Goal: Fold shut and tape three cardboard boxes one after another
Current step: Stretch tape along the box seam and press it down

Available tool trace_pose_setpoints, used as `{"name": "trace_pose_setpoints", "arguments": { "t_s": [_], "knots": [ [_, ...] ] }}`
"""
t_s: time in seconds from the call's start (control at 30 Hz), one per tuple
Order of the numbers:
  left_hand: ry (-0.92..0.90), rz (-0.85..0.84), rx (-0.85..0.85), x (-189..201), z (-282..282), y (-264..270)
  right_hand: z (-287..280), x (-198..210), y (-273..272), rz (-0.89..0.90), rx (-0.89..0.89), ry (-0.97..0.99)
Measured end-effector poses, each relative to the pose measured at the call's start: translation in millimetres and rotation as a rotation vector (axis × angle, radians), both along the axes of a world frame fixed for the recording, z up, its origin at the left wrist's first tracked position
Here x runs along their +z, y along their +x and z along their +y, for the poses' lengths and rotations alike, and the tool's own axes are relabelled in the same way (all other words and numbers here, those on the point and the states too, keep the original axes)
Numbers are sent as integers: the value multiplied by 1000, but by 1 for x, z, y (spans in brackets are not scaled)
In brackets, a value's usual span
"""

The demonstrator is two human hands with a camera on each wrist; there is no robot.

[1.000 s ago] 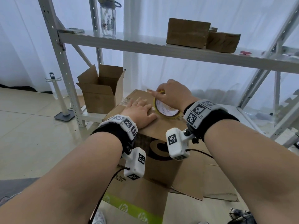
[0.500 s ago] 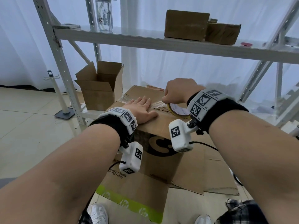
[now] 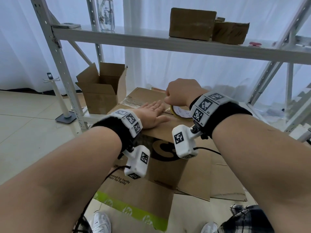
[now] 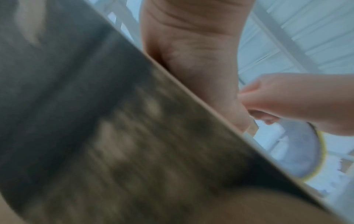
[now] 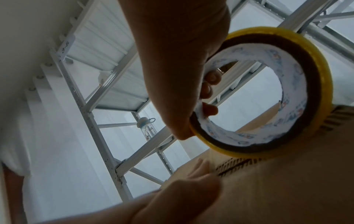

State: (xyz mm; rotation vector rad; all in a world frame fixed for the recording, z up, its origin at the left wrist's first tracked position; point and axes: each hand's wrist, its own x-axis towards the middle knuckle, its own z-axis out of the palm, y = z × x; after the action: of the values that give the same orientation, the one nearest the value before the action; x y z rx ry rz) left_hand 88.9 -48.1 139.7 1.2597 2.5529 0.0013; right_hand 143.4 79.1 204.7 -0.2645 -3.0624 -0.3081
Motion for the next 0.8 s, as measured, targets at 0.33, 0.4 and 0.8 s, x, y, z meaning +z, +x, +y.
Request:
{"name": "trace_pose_setpoints", "arguments": {
  "t_s": [0.33, 0.4, 0.8],
  "knots": [
    [-50, 68, 292, 6, -21, -23, 10, -3, 2, 54, -6, -2],
    [-50, 35, 181, 8, -9, -9, 12, -3, 3, 60, -2, 4],
    [27, -23, 50, 3, 7, 16, 5, 0, 3, 66, 19, 19]
  ]
}}
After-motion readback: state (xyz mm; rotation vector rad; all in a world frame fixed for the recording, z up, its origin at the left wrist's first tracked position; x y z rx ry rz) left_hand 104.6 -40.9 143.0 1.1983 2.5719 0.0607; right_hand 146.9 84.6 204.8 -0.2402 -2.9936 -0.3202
